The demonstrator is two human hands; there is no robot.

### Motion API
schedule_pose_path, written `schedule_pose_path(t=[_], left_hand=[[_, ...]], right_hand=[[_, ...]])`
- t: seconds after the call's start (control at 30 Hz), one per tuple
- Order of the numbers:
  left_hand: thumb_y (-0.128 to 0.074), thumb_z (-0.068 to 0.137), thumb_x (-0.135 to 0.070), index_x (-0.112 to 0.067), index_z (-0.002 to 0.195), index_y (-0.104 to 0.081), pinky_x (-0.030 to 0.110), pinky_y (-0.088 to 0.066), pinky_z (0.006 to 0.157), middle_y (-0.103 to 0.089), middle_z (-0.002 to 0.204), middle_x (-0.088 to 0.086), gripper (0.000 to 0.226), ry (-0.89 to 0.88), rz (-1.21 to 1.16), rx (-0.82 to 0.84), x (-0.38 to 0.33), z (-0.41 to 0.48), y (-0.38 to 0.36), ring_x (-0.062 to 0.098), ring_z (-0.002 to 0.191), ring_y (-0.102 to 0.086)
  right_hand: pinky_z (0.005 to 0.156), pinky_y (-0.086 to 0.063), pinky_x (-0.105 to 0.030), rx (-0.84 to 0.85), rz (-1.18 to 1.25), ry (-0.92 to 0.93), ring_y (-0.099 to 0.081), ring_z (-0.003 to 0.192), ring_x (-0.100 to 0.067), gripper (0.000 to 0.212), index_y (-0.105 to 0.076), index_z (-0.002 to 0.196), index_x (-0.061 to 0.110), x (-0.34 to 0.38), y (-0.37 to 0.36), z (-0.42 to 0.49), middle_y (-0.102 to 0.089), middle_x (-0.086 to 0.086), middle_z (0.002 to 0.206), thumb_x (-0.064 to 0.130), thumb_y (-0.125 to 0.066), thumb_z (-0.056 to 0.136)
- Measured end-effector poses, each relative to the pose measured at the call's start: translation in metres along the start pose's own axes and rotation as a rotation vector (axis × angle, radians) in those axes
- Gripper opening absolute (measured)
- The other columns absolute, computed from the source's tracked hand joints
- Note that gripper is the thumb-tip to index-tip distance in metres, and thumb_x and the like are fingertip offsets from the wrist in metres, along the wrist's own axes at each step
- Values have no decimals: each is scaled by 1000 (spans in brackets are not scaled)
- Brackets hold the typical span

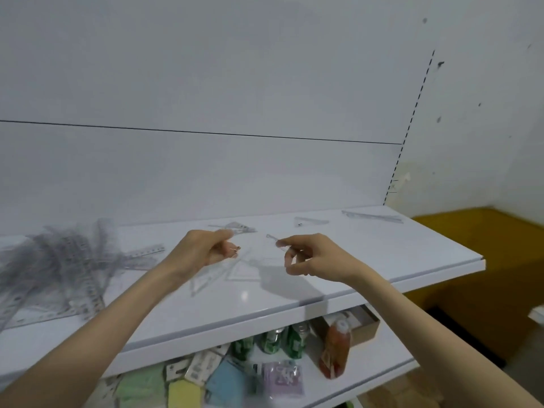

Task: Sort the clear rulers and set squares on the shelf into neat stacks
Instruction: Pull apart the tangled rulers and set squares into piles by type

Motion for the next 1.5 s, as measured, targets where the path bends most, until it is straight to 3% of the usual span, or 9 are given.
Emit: schedule_pose_path(t=[0.1, 0.23, 0.37, 0.5, 0.73, 0.93, 1.13, 1.37, 1.5], left_hand=[[-79, 72, -1, 0, 71, -66, 21, -53, 81, -74, 93, 11, 14, -29, 130, -58, 1, 7, -21, 16, 93, -71], [-70, 70, 19, 5, 80, -63, 21, -56, 61, -74, 85, 8, 19, -14, 75, -80, 2, 21, -43, 17, 80, -71], [-72, 71, 12, -1, 80, -58, 31, -50, 48, -68, 95, 8, 21, 52, 140, -69, 0, 44, -58, 18, 56, -59], [-76, 67, 9, -8, 78, -52, 23, -37, 43, -59, 73, 6, 32, 66, 272, -18, -1, 78, -67, 17, 46, -43], [-73, 72, 1, -14, 99, -43, 26, -38, 47, -62, 99, 0, 43, 130, 434, 60, 12, 119, -80, 19, 46, -43], [-72, 68, 2, -18, 90, -52, 30, -40, 49, -63, 98, 0, 36, 43, 455, 45, 18, 135, -81, 15, 48, -46], [-72, 69, 0, -26, 92, -63, 27, -41, 48, -58, 93, -4, 36, 5, 479, -31, 19, 141, -87, 3, 43, -45], [-77, 70, -8, -34, 103, -66, 19, -46, 57, -57, 105, -8, 44, -22, 537, -19, 24, 146, -99, 11, 67, -55], [-76, 70, -7, -32, 111, -58, 10, -44, 57, -59, 109, -12, 51, -24, 546, -24, 25, 143, -108, 10, 70, -55]], right_hand=[[65, -45, -15, 32, -14, 0, -55, 67, -6, 52, -54, 130, 17, -28, 18, 1, -68, 6, 83, 7, -70, 81], [69, -46, -22, -15, -44, -6, -52, 62, -4, 51, -51, 122, 24, -62, 41, 8, -70, 4, 84, 18, -77, 78], [64, -48, -21, -36, 6, -36, -54, 60, -8, 40, -59, 113, 23, -92, 63, 27, -68, 4, 86, 15, -77, 77], [71, -41, -8, -116, -155, -34, -55, 74, -5, 45, -64, 121, 17, -127, 81, 61, -64, 6, 95, 18, -78, 78], [82, -37, -13, -254, -251, -105, -60, 96, -13, 44, -62, 123, 12, -175, 108, 126, -67, -1, 107, 16, -74, 81], [87, -33, -13, -213, -304, -100, -57, 116, -18, 39, -62, 124, 13, -188, 116, 181, -64, -4, 123, 13, -69, 85], [84, -35, -16, -145, -346, -31, -58, 106, -17, 28, -66, 115, 19, -195, 110, 197, -67, 1, 115, 14, -62, 88], [97, -37, -26, -140, -438, 49, -53, 119, -26, 37, -68, 114, 12, -193, 114, 183, -65, -7, 121, 11, -50, 83], [85, -40, -17, -163, -108, 132, -61, 100, -2, 19, -71, 108, 16, -151, 99, 148, -70, 8, 109, 20, -60, 92]])
Point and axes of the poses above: each hand's wrist, its own z-axis towards the middle knuckle, its own y-axis out of the back of the hand, x = y × z, the point moved 2 cm from there along z, towards the middle knuckle
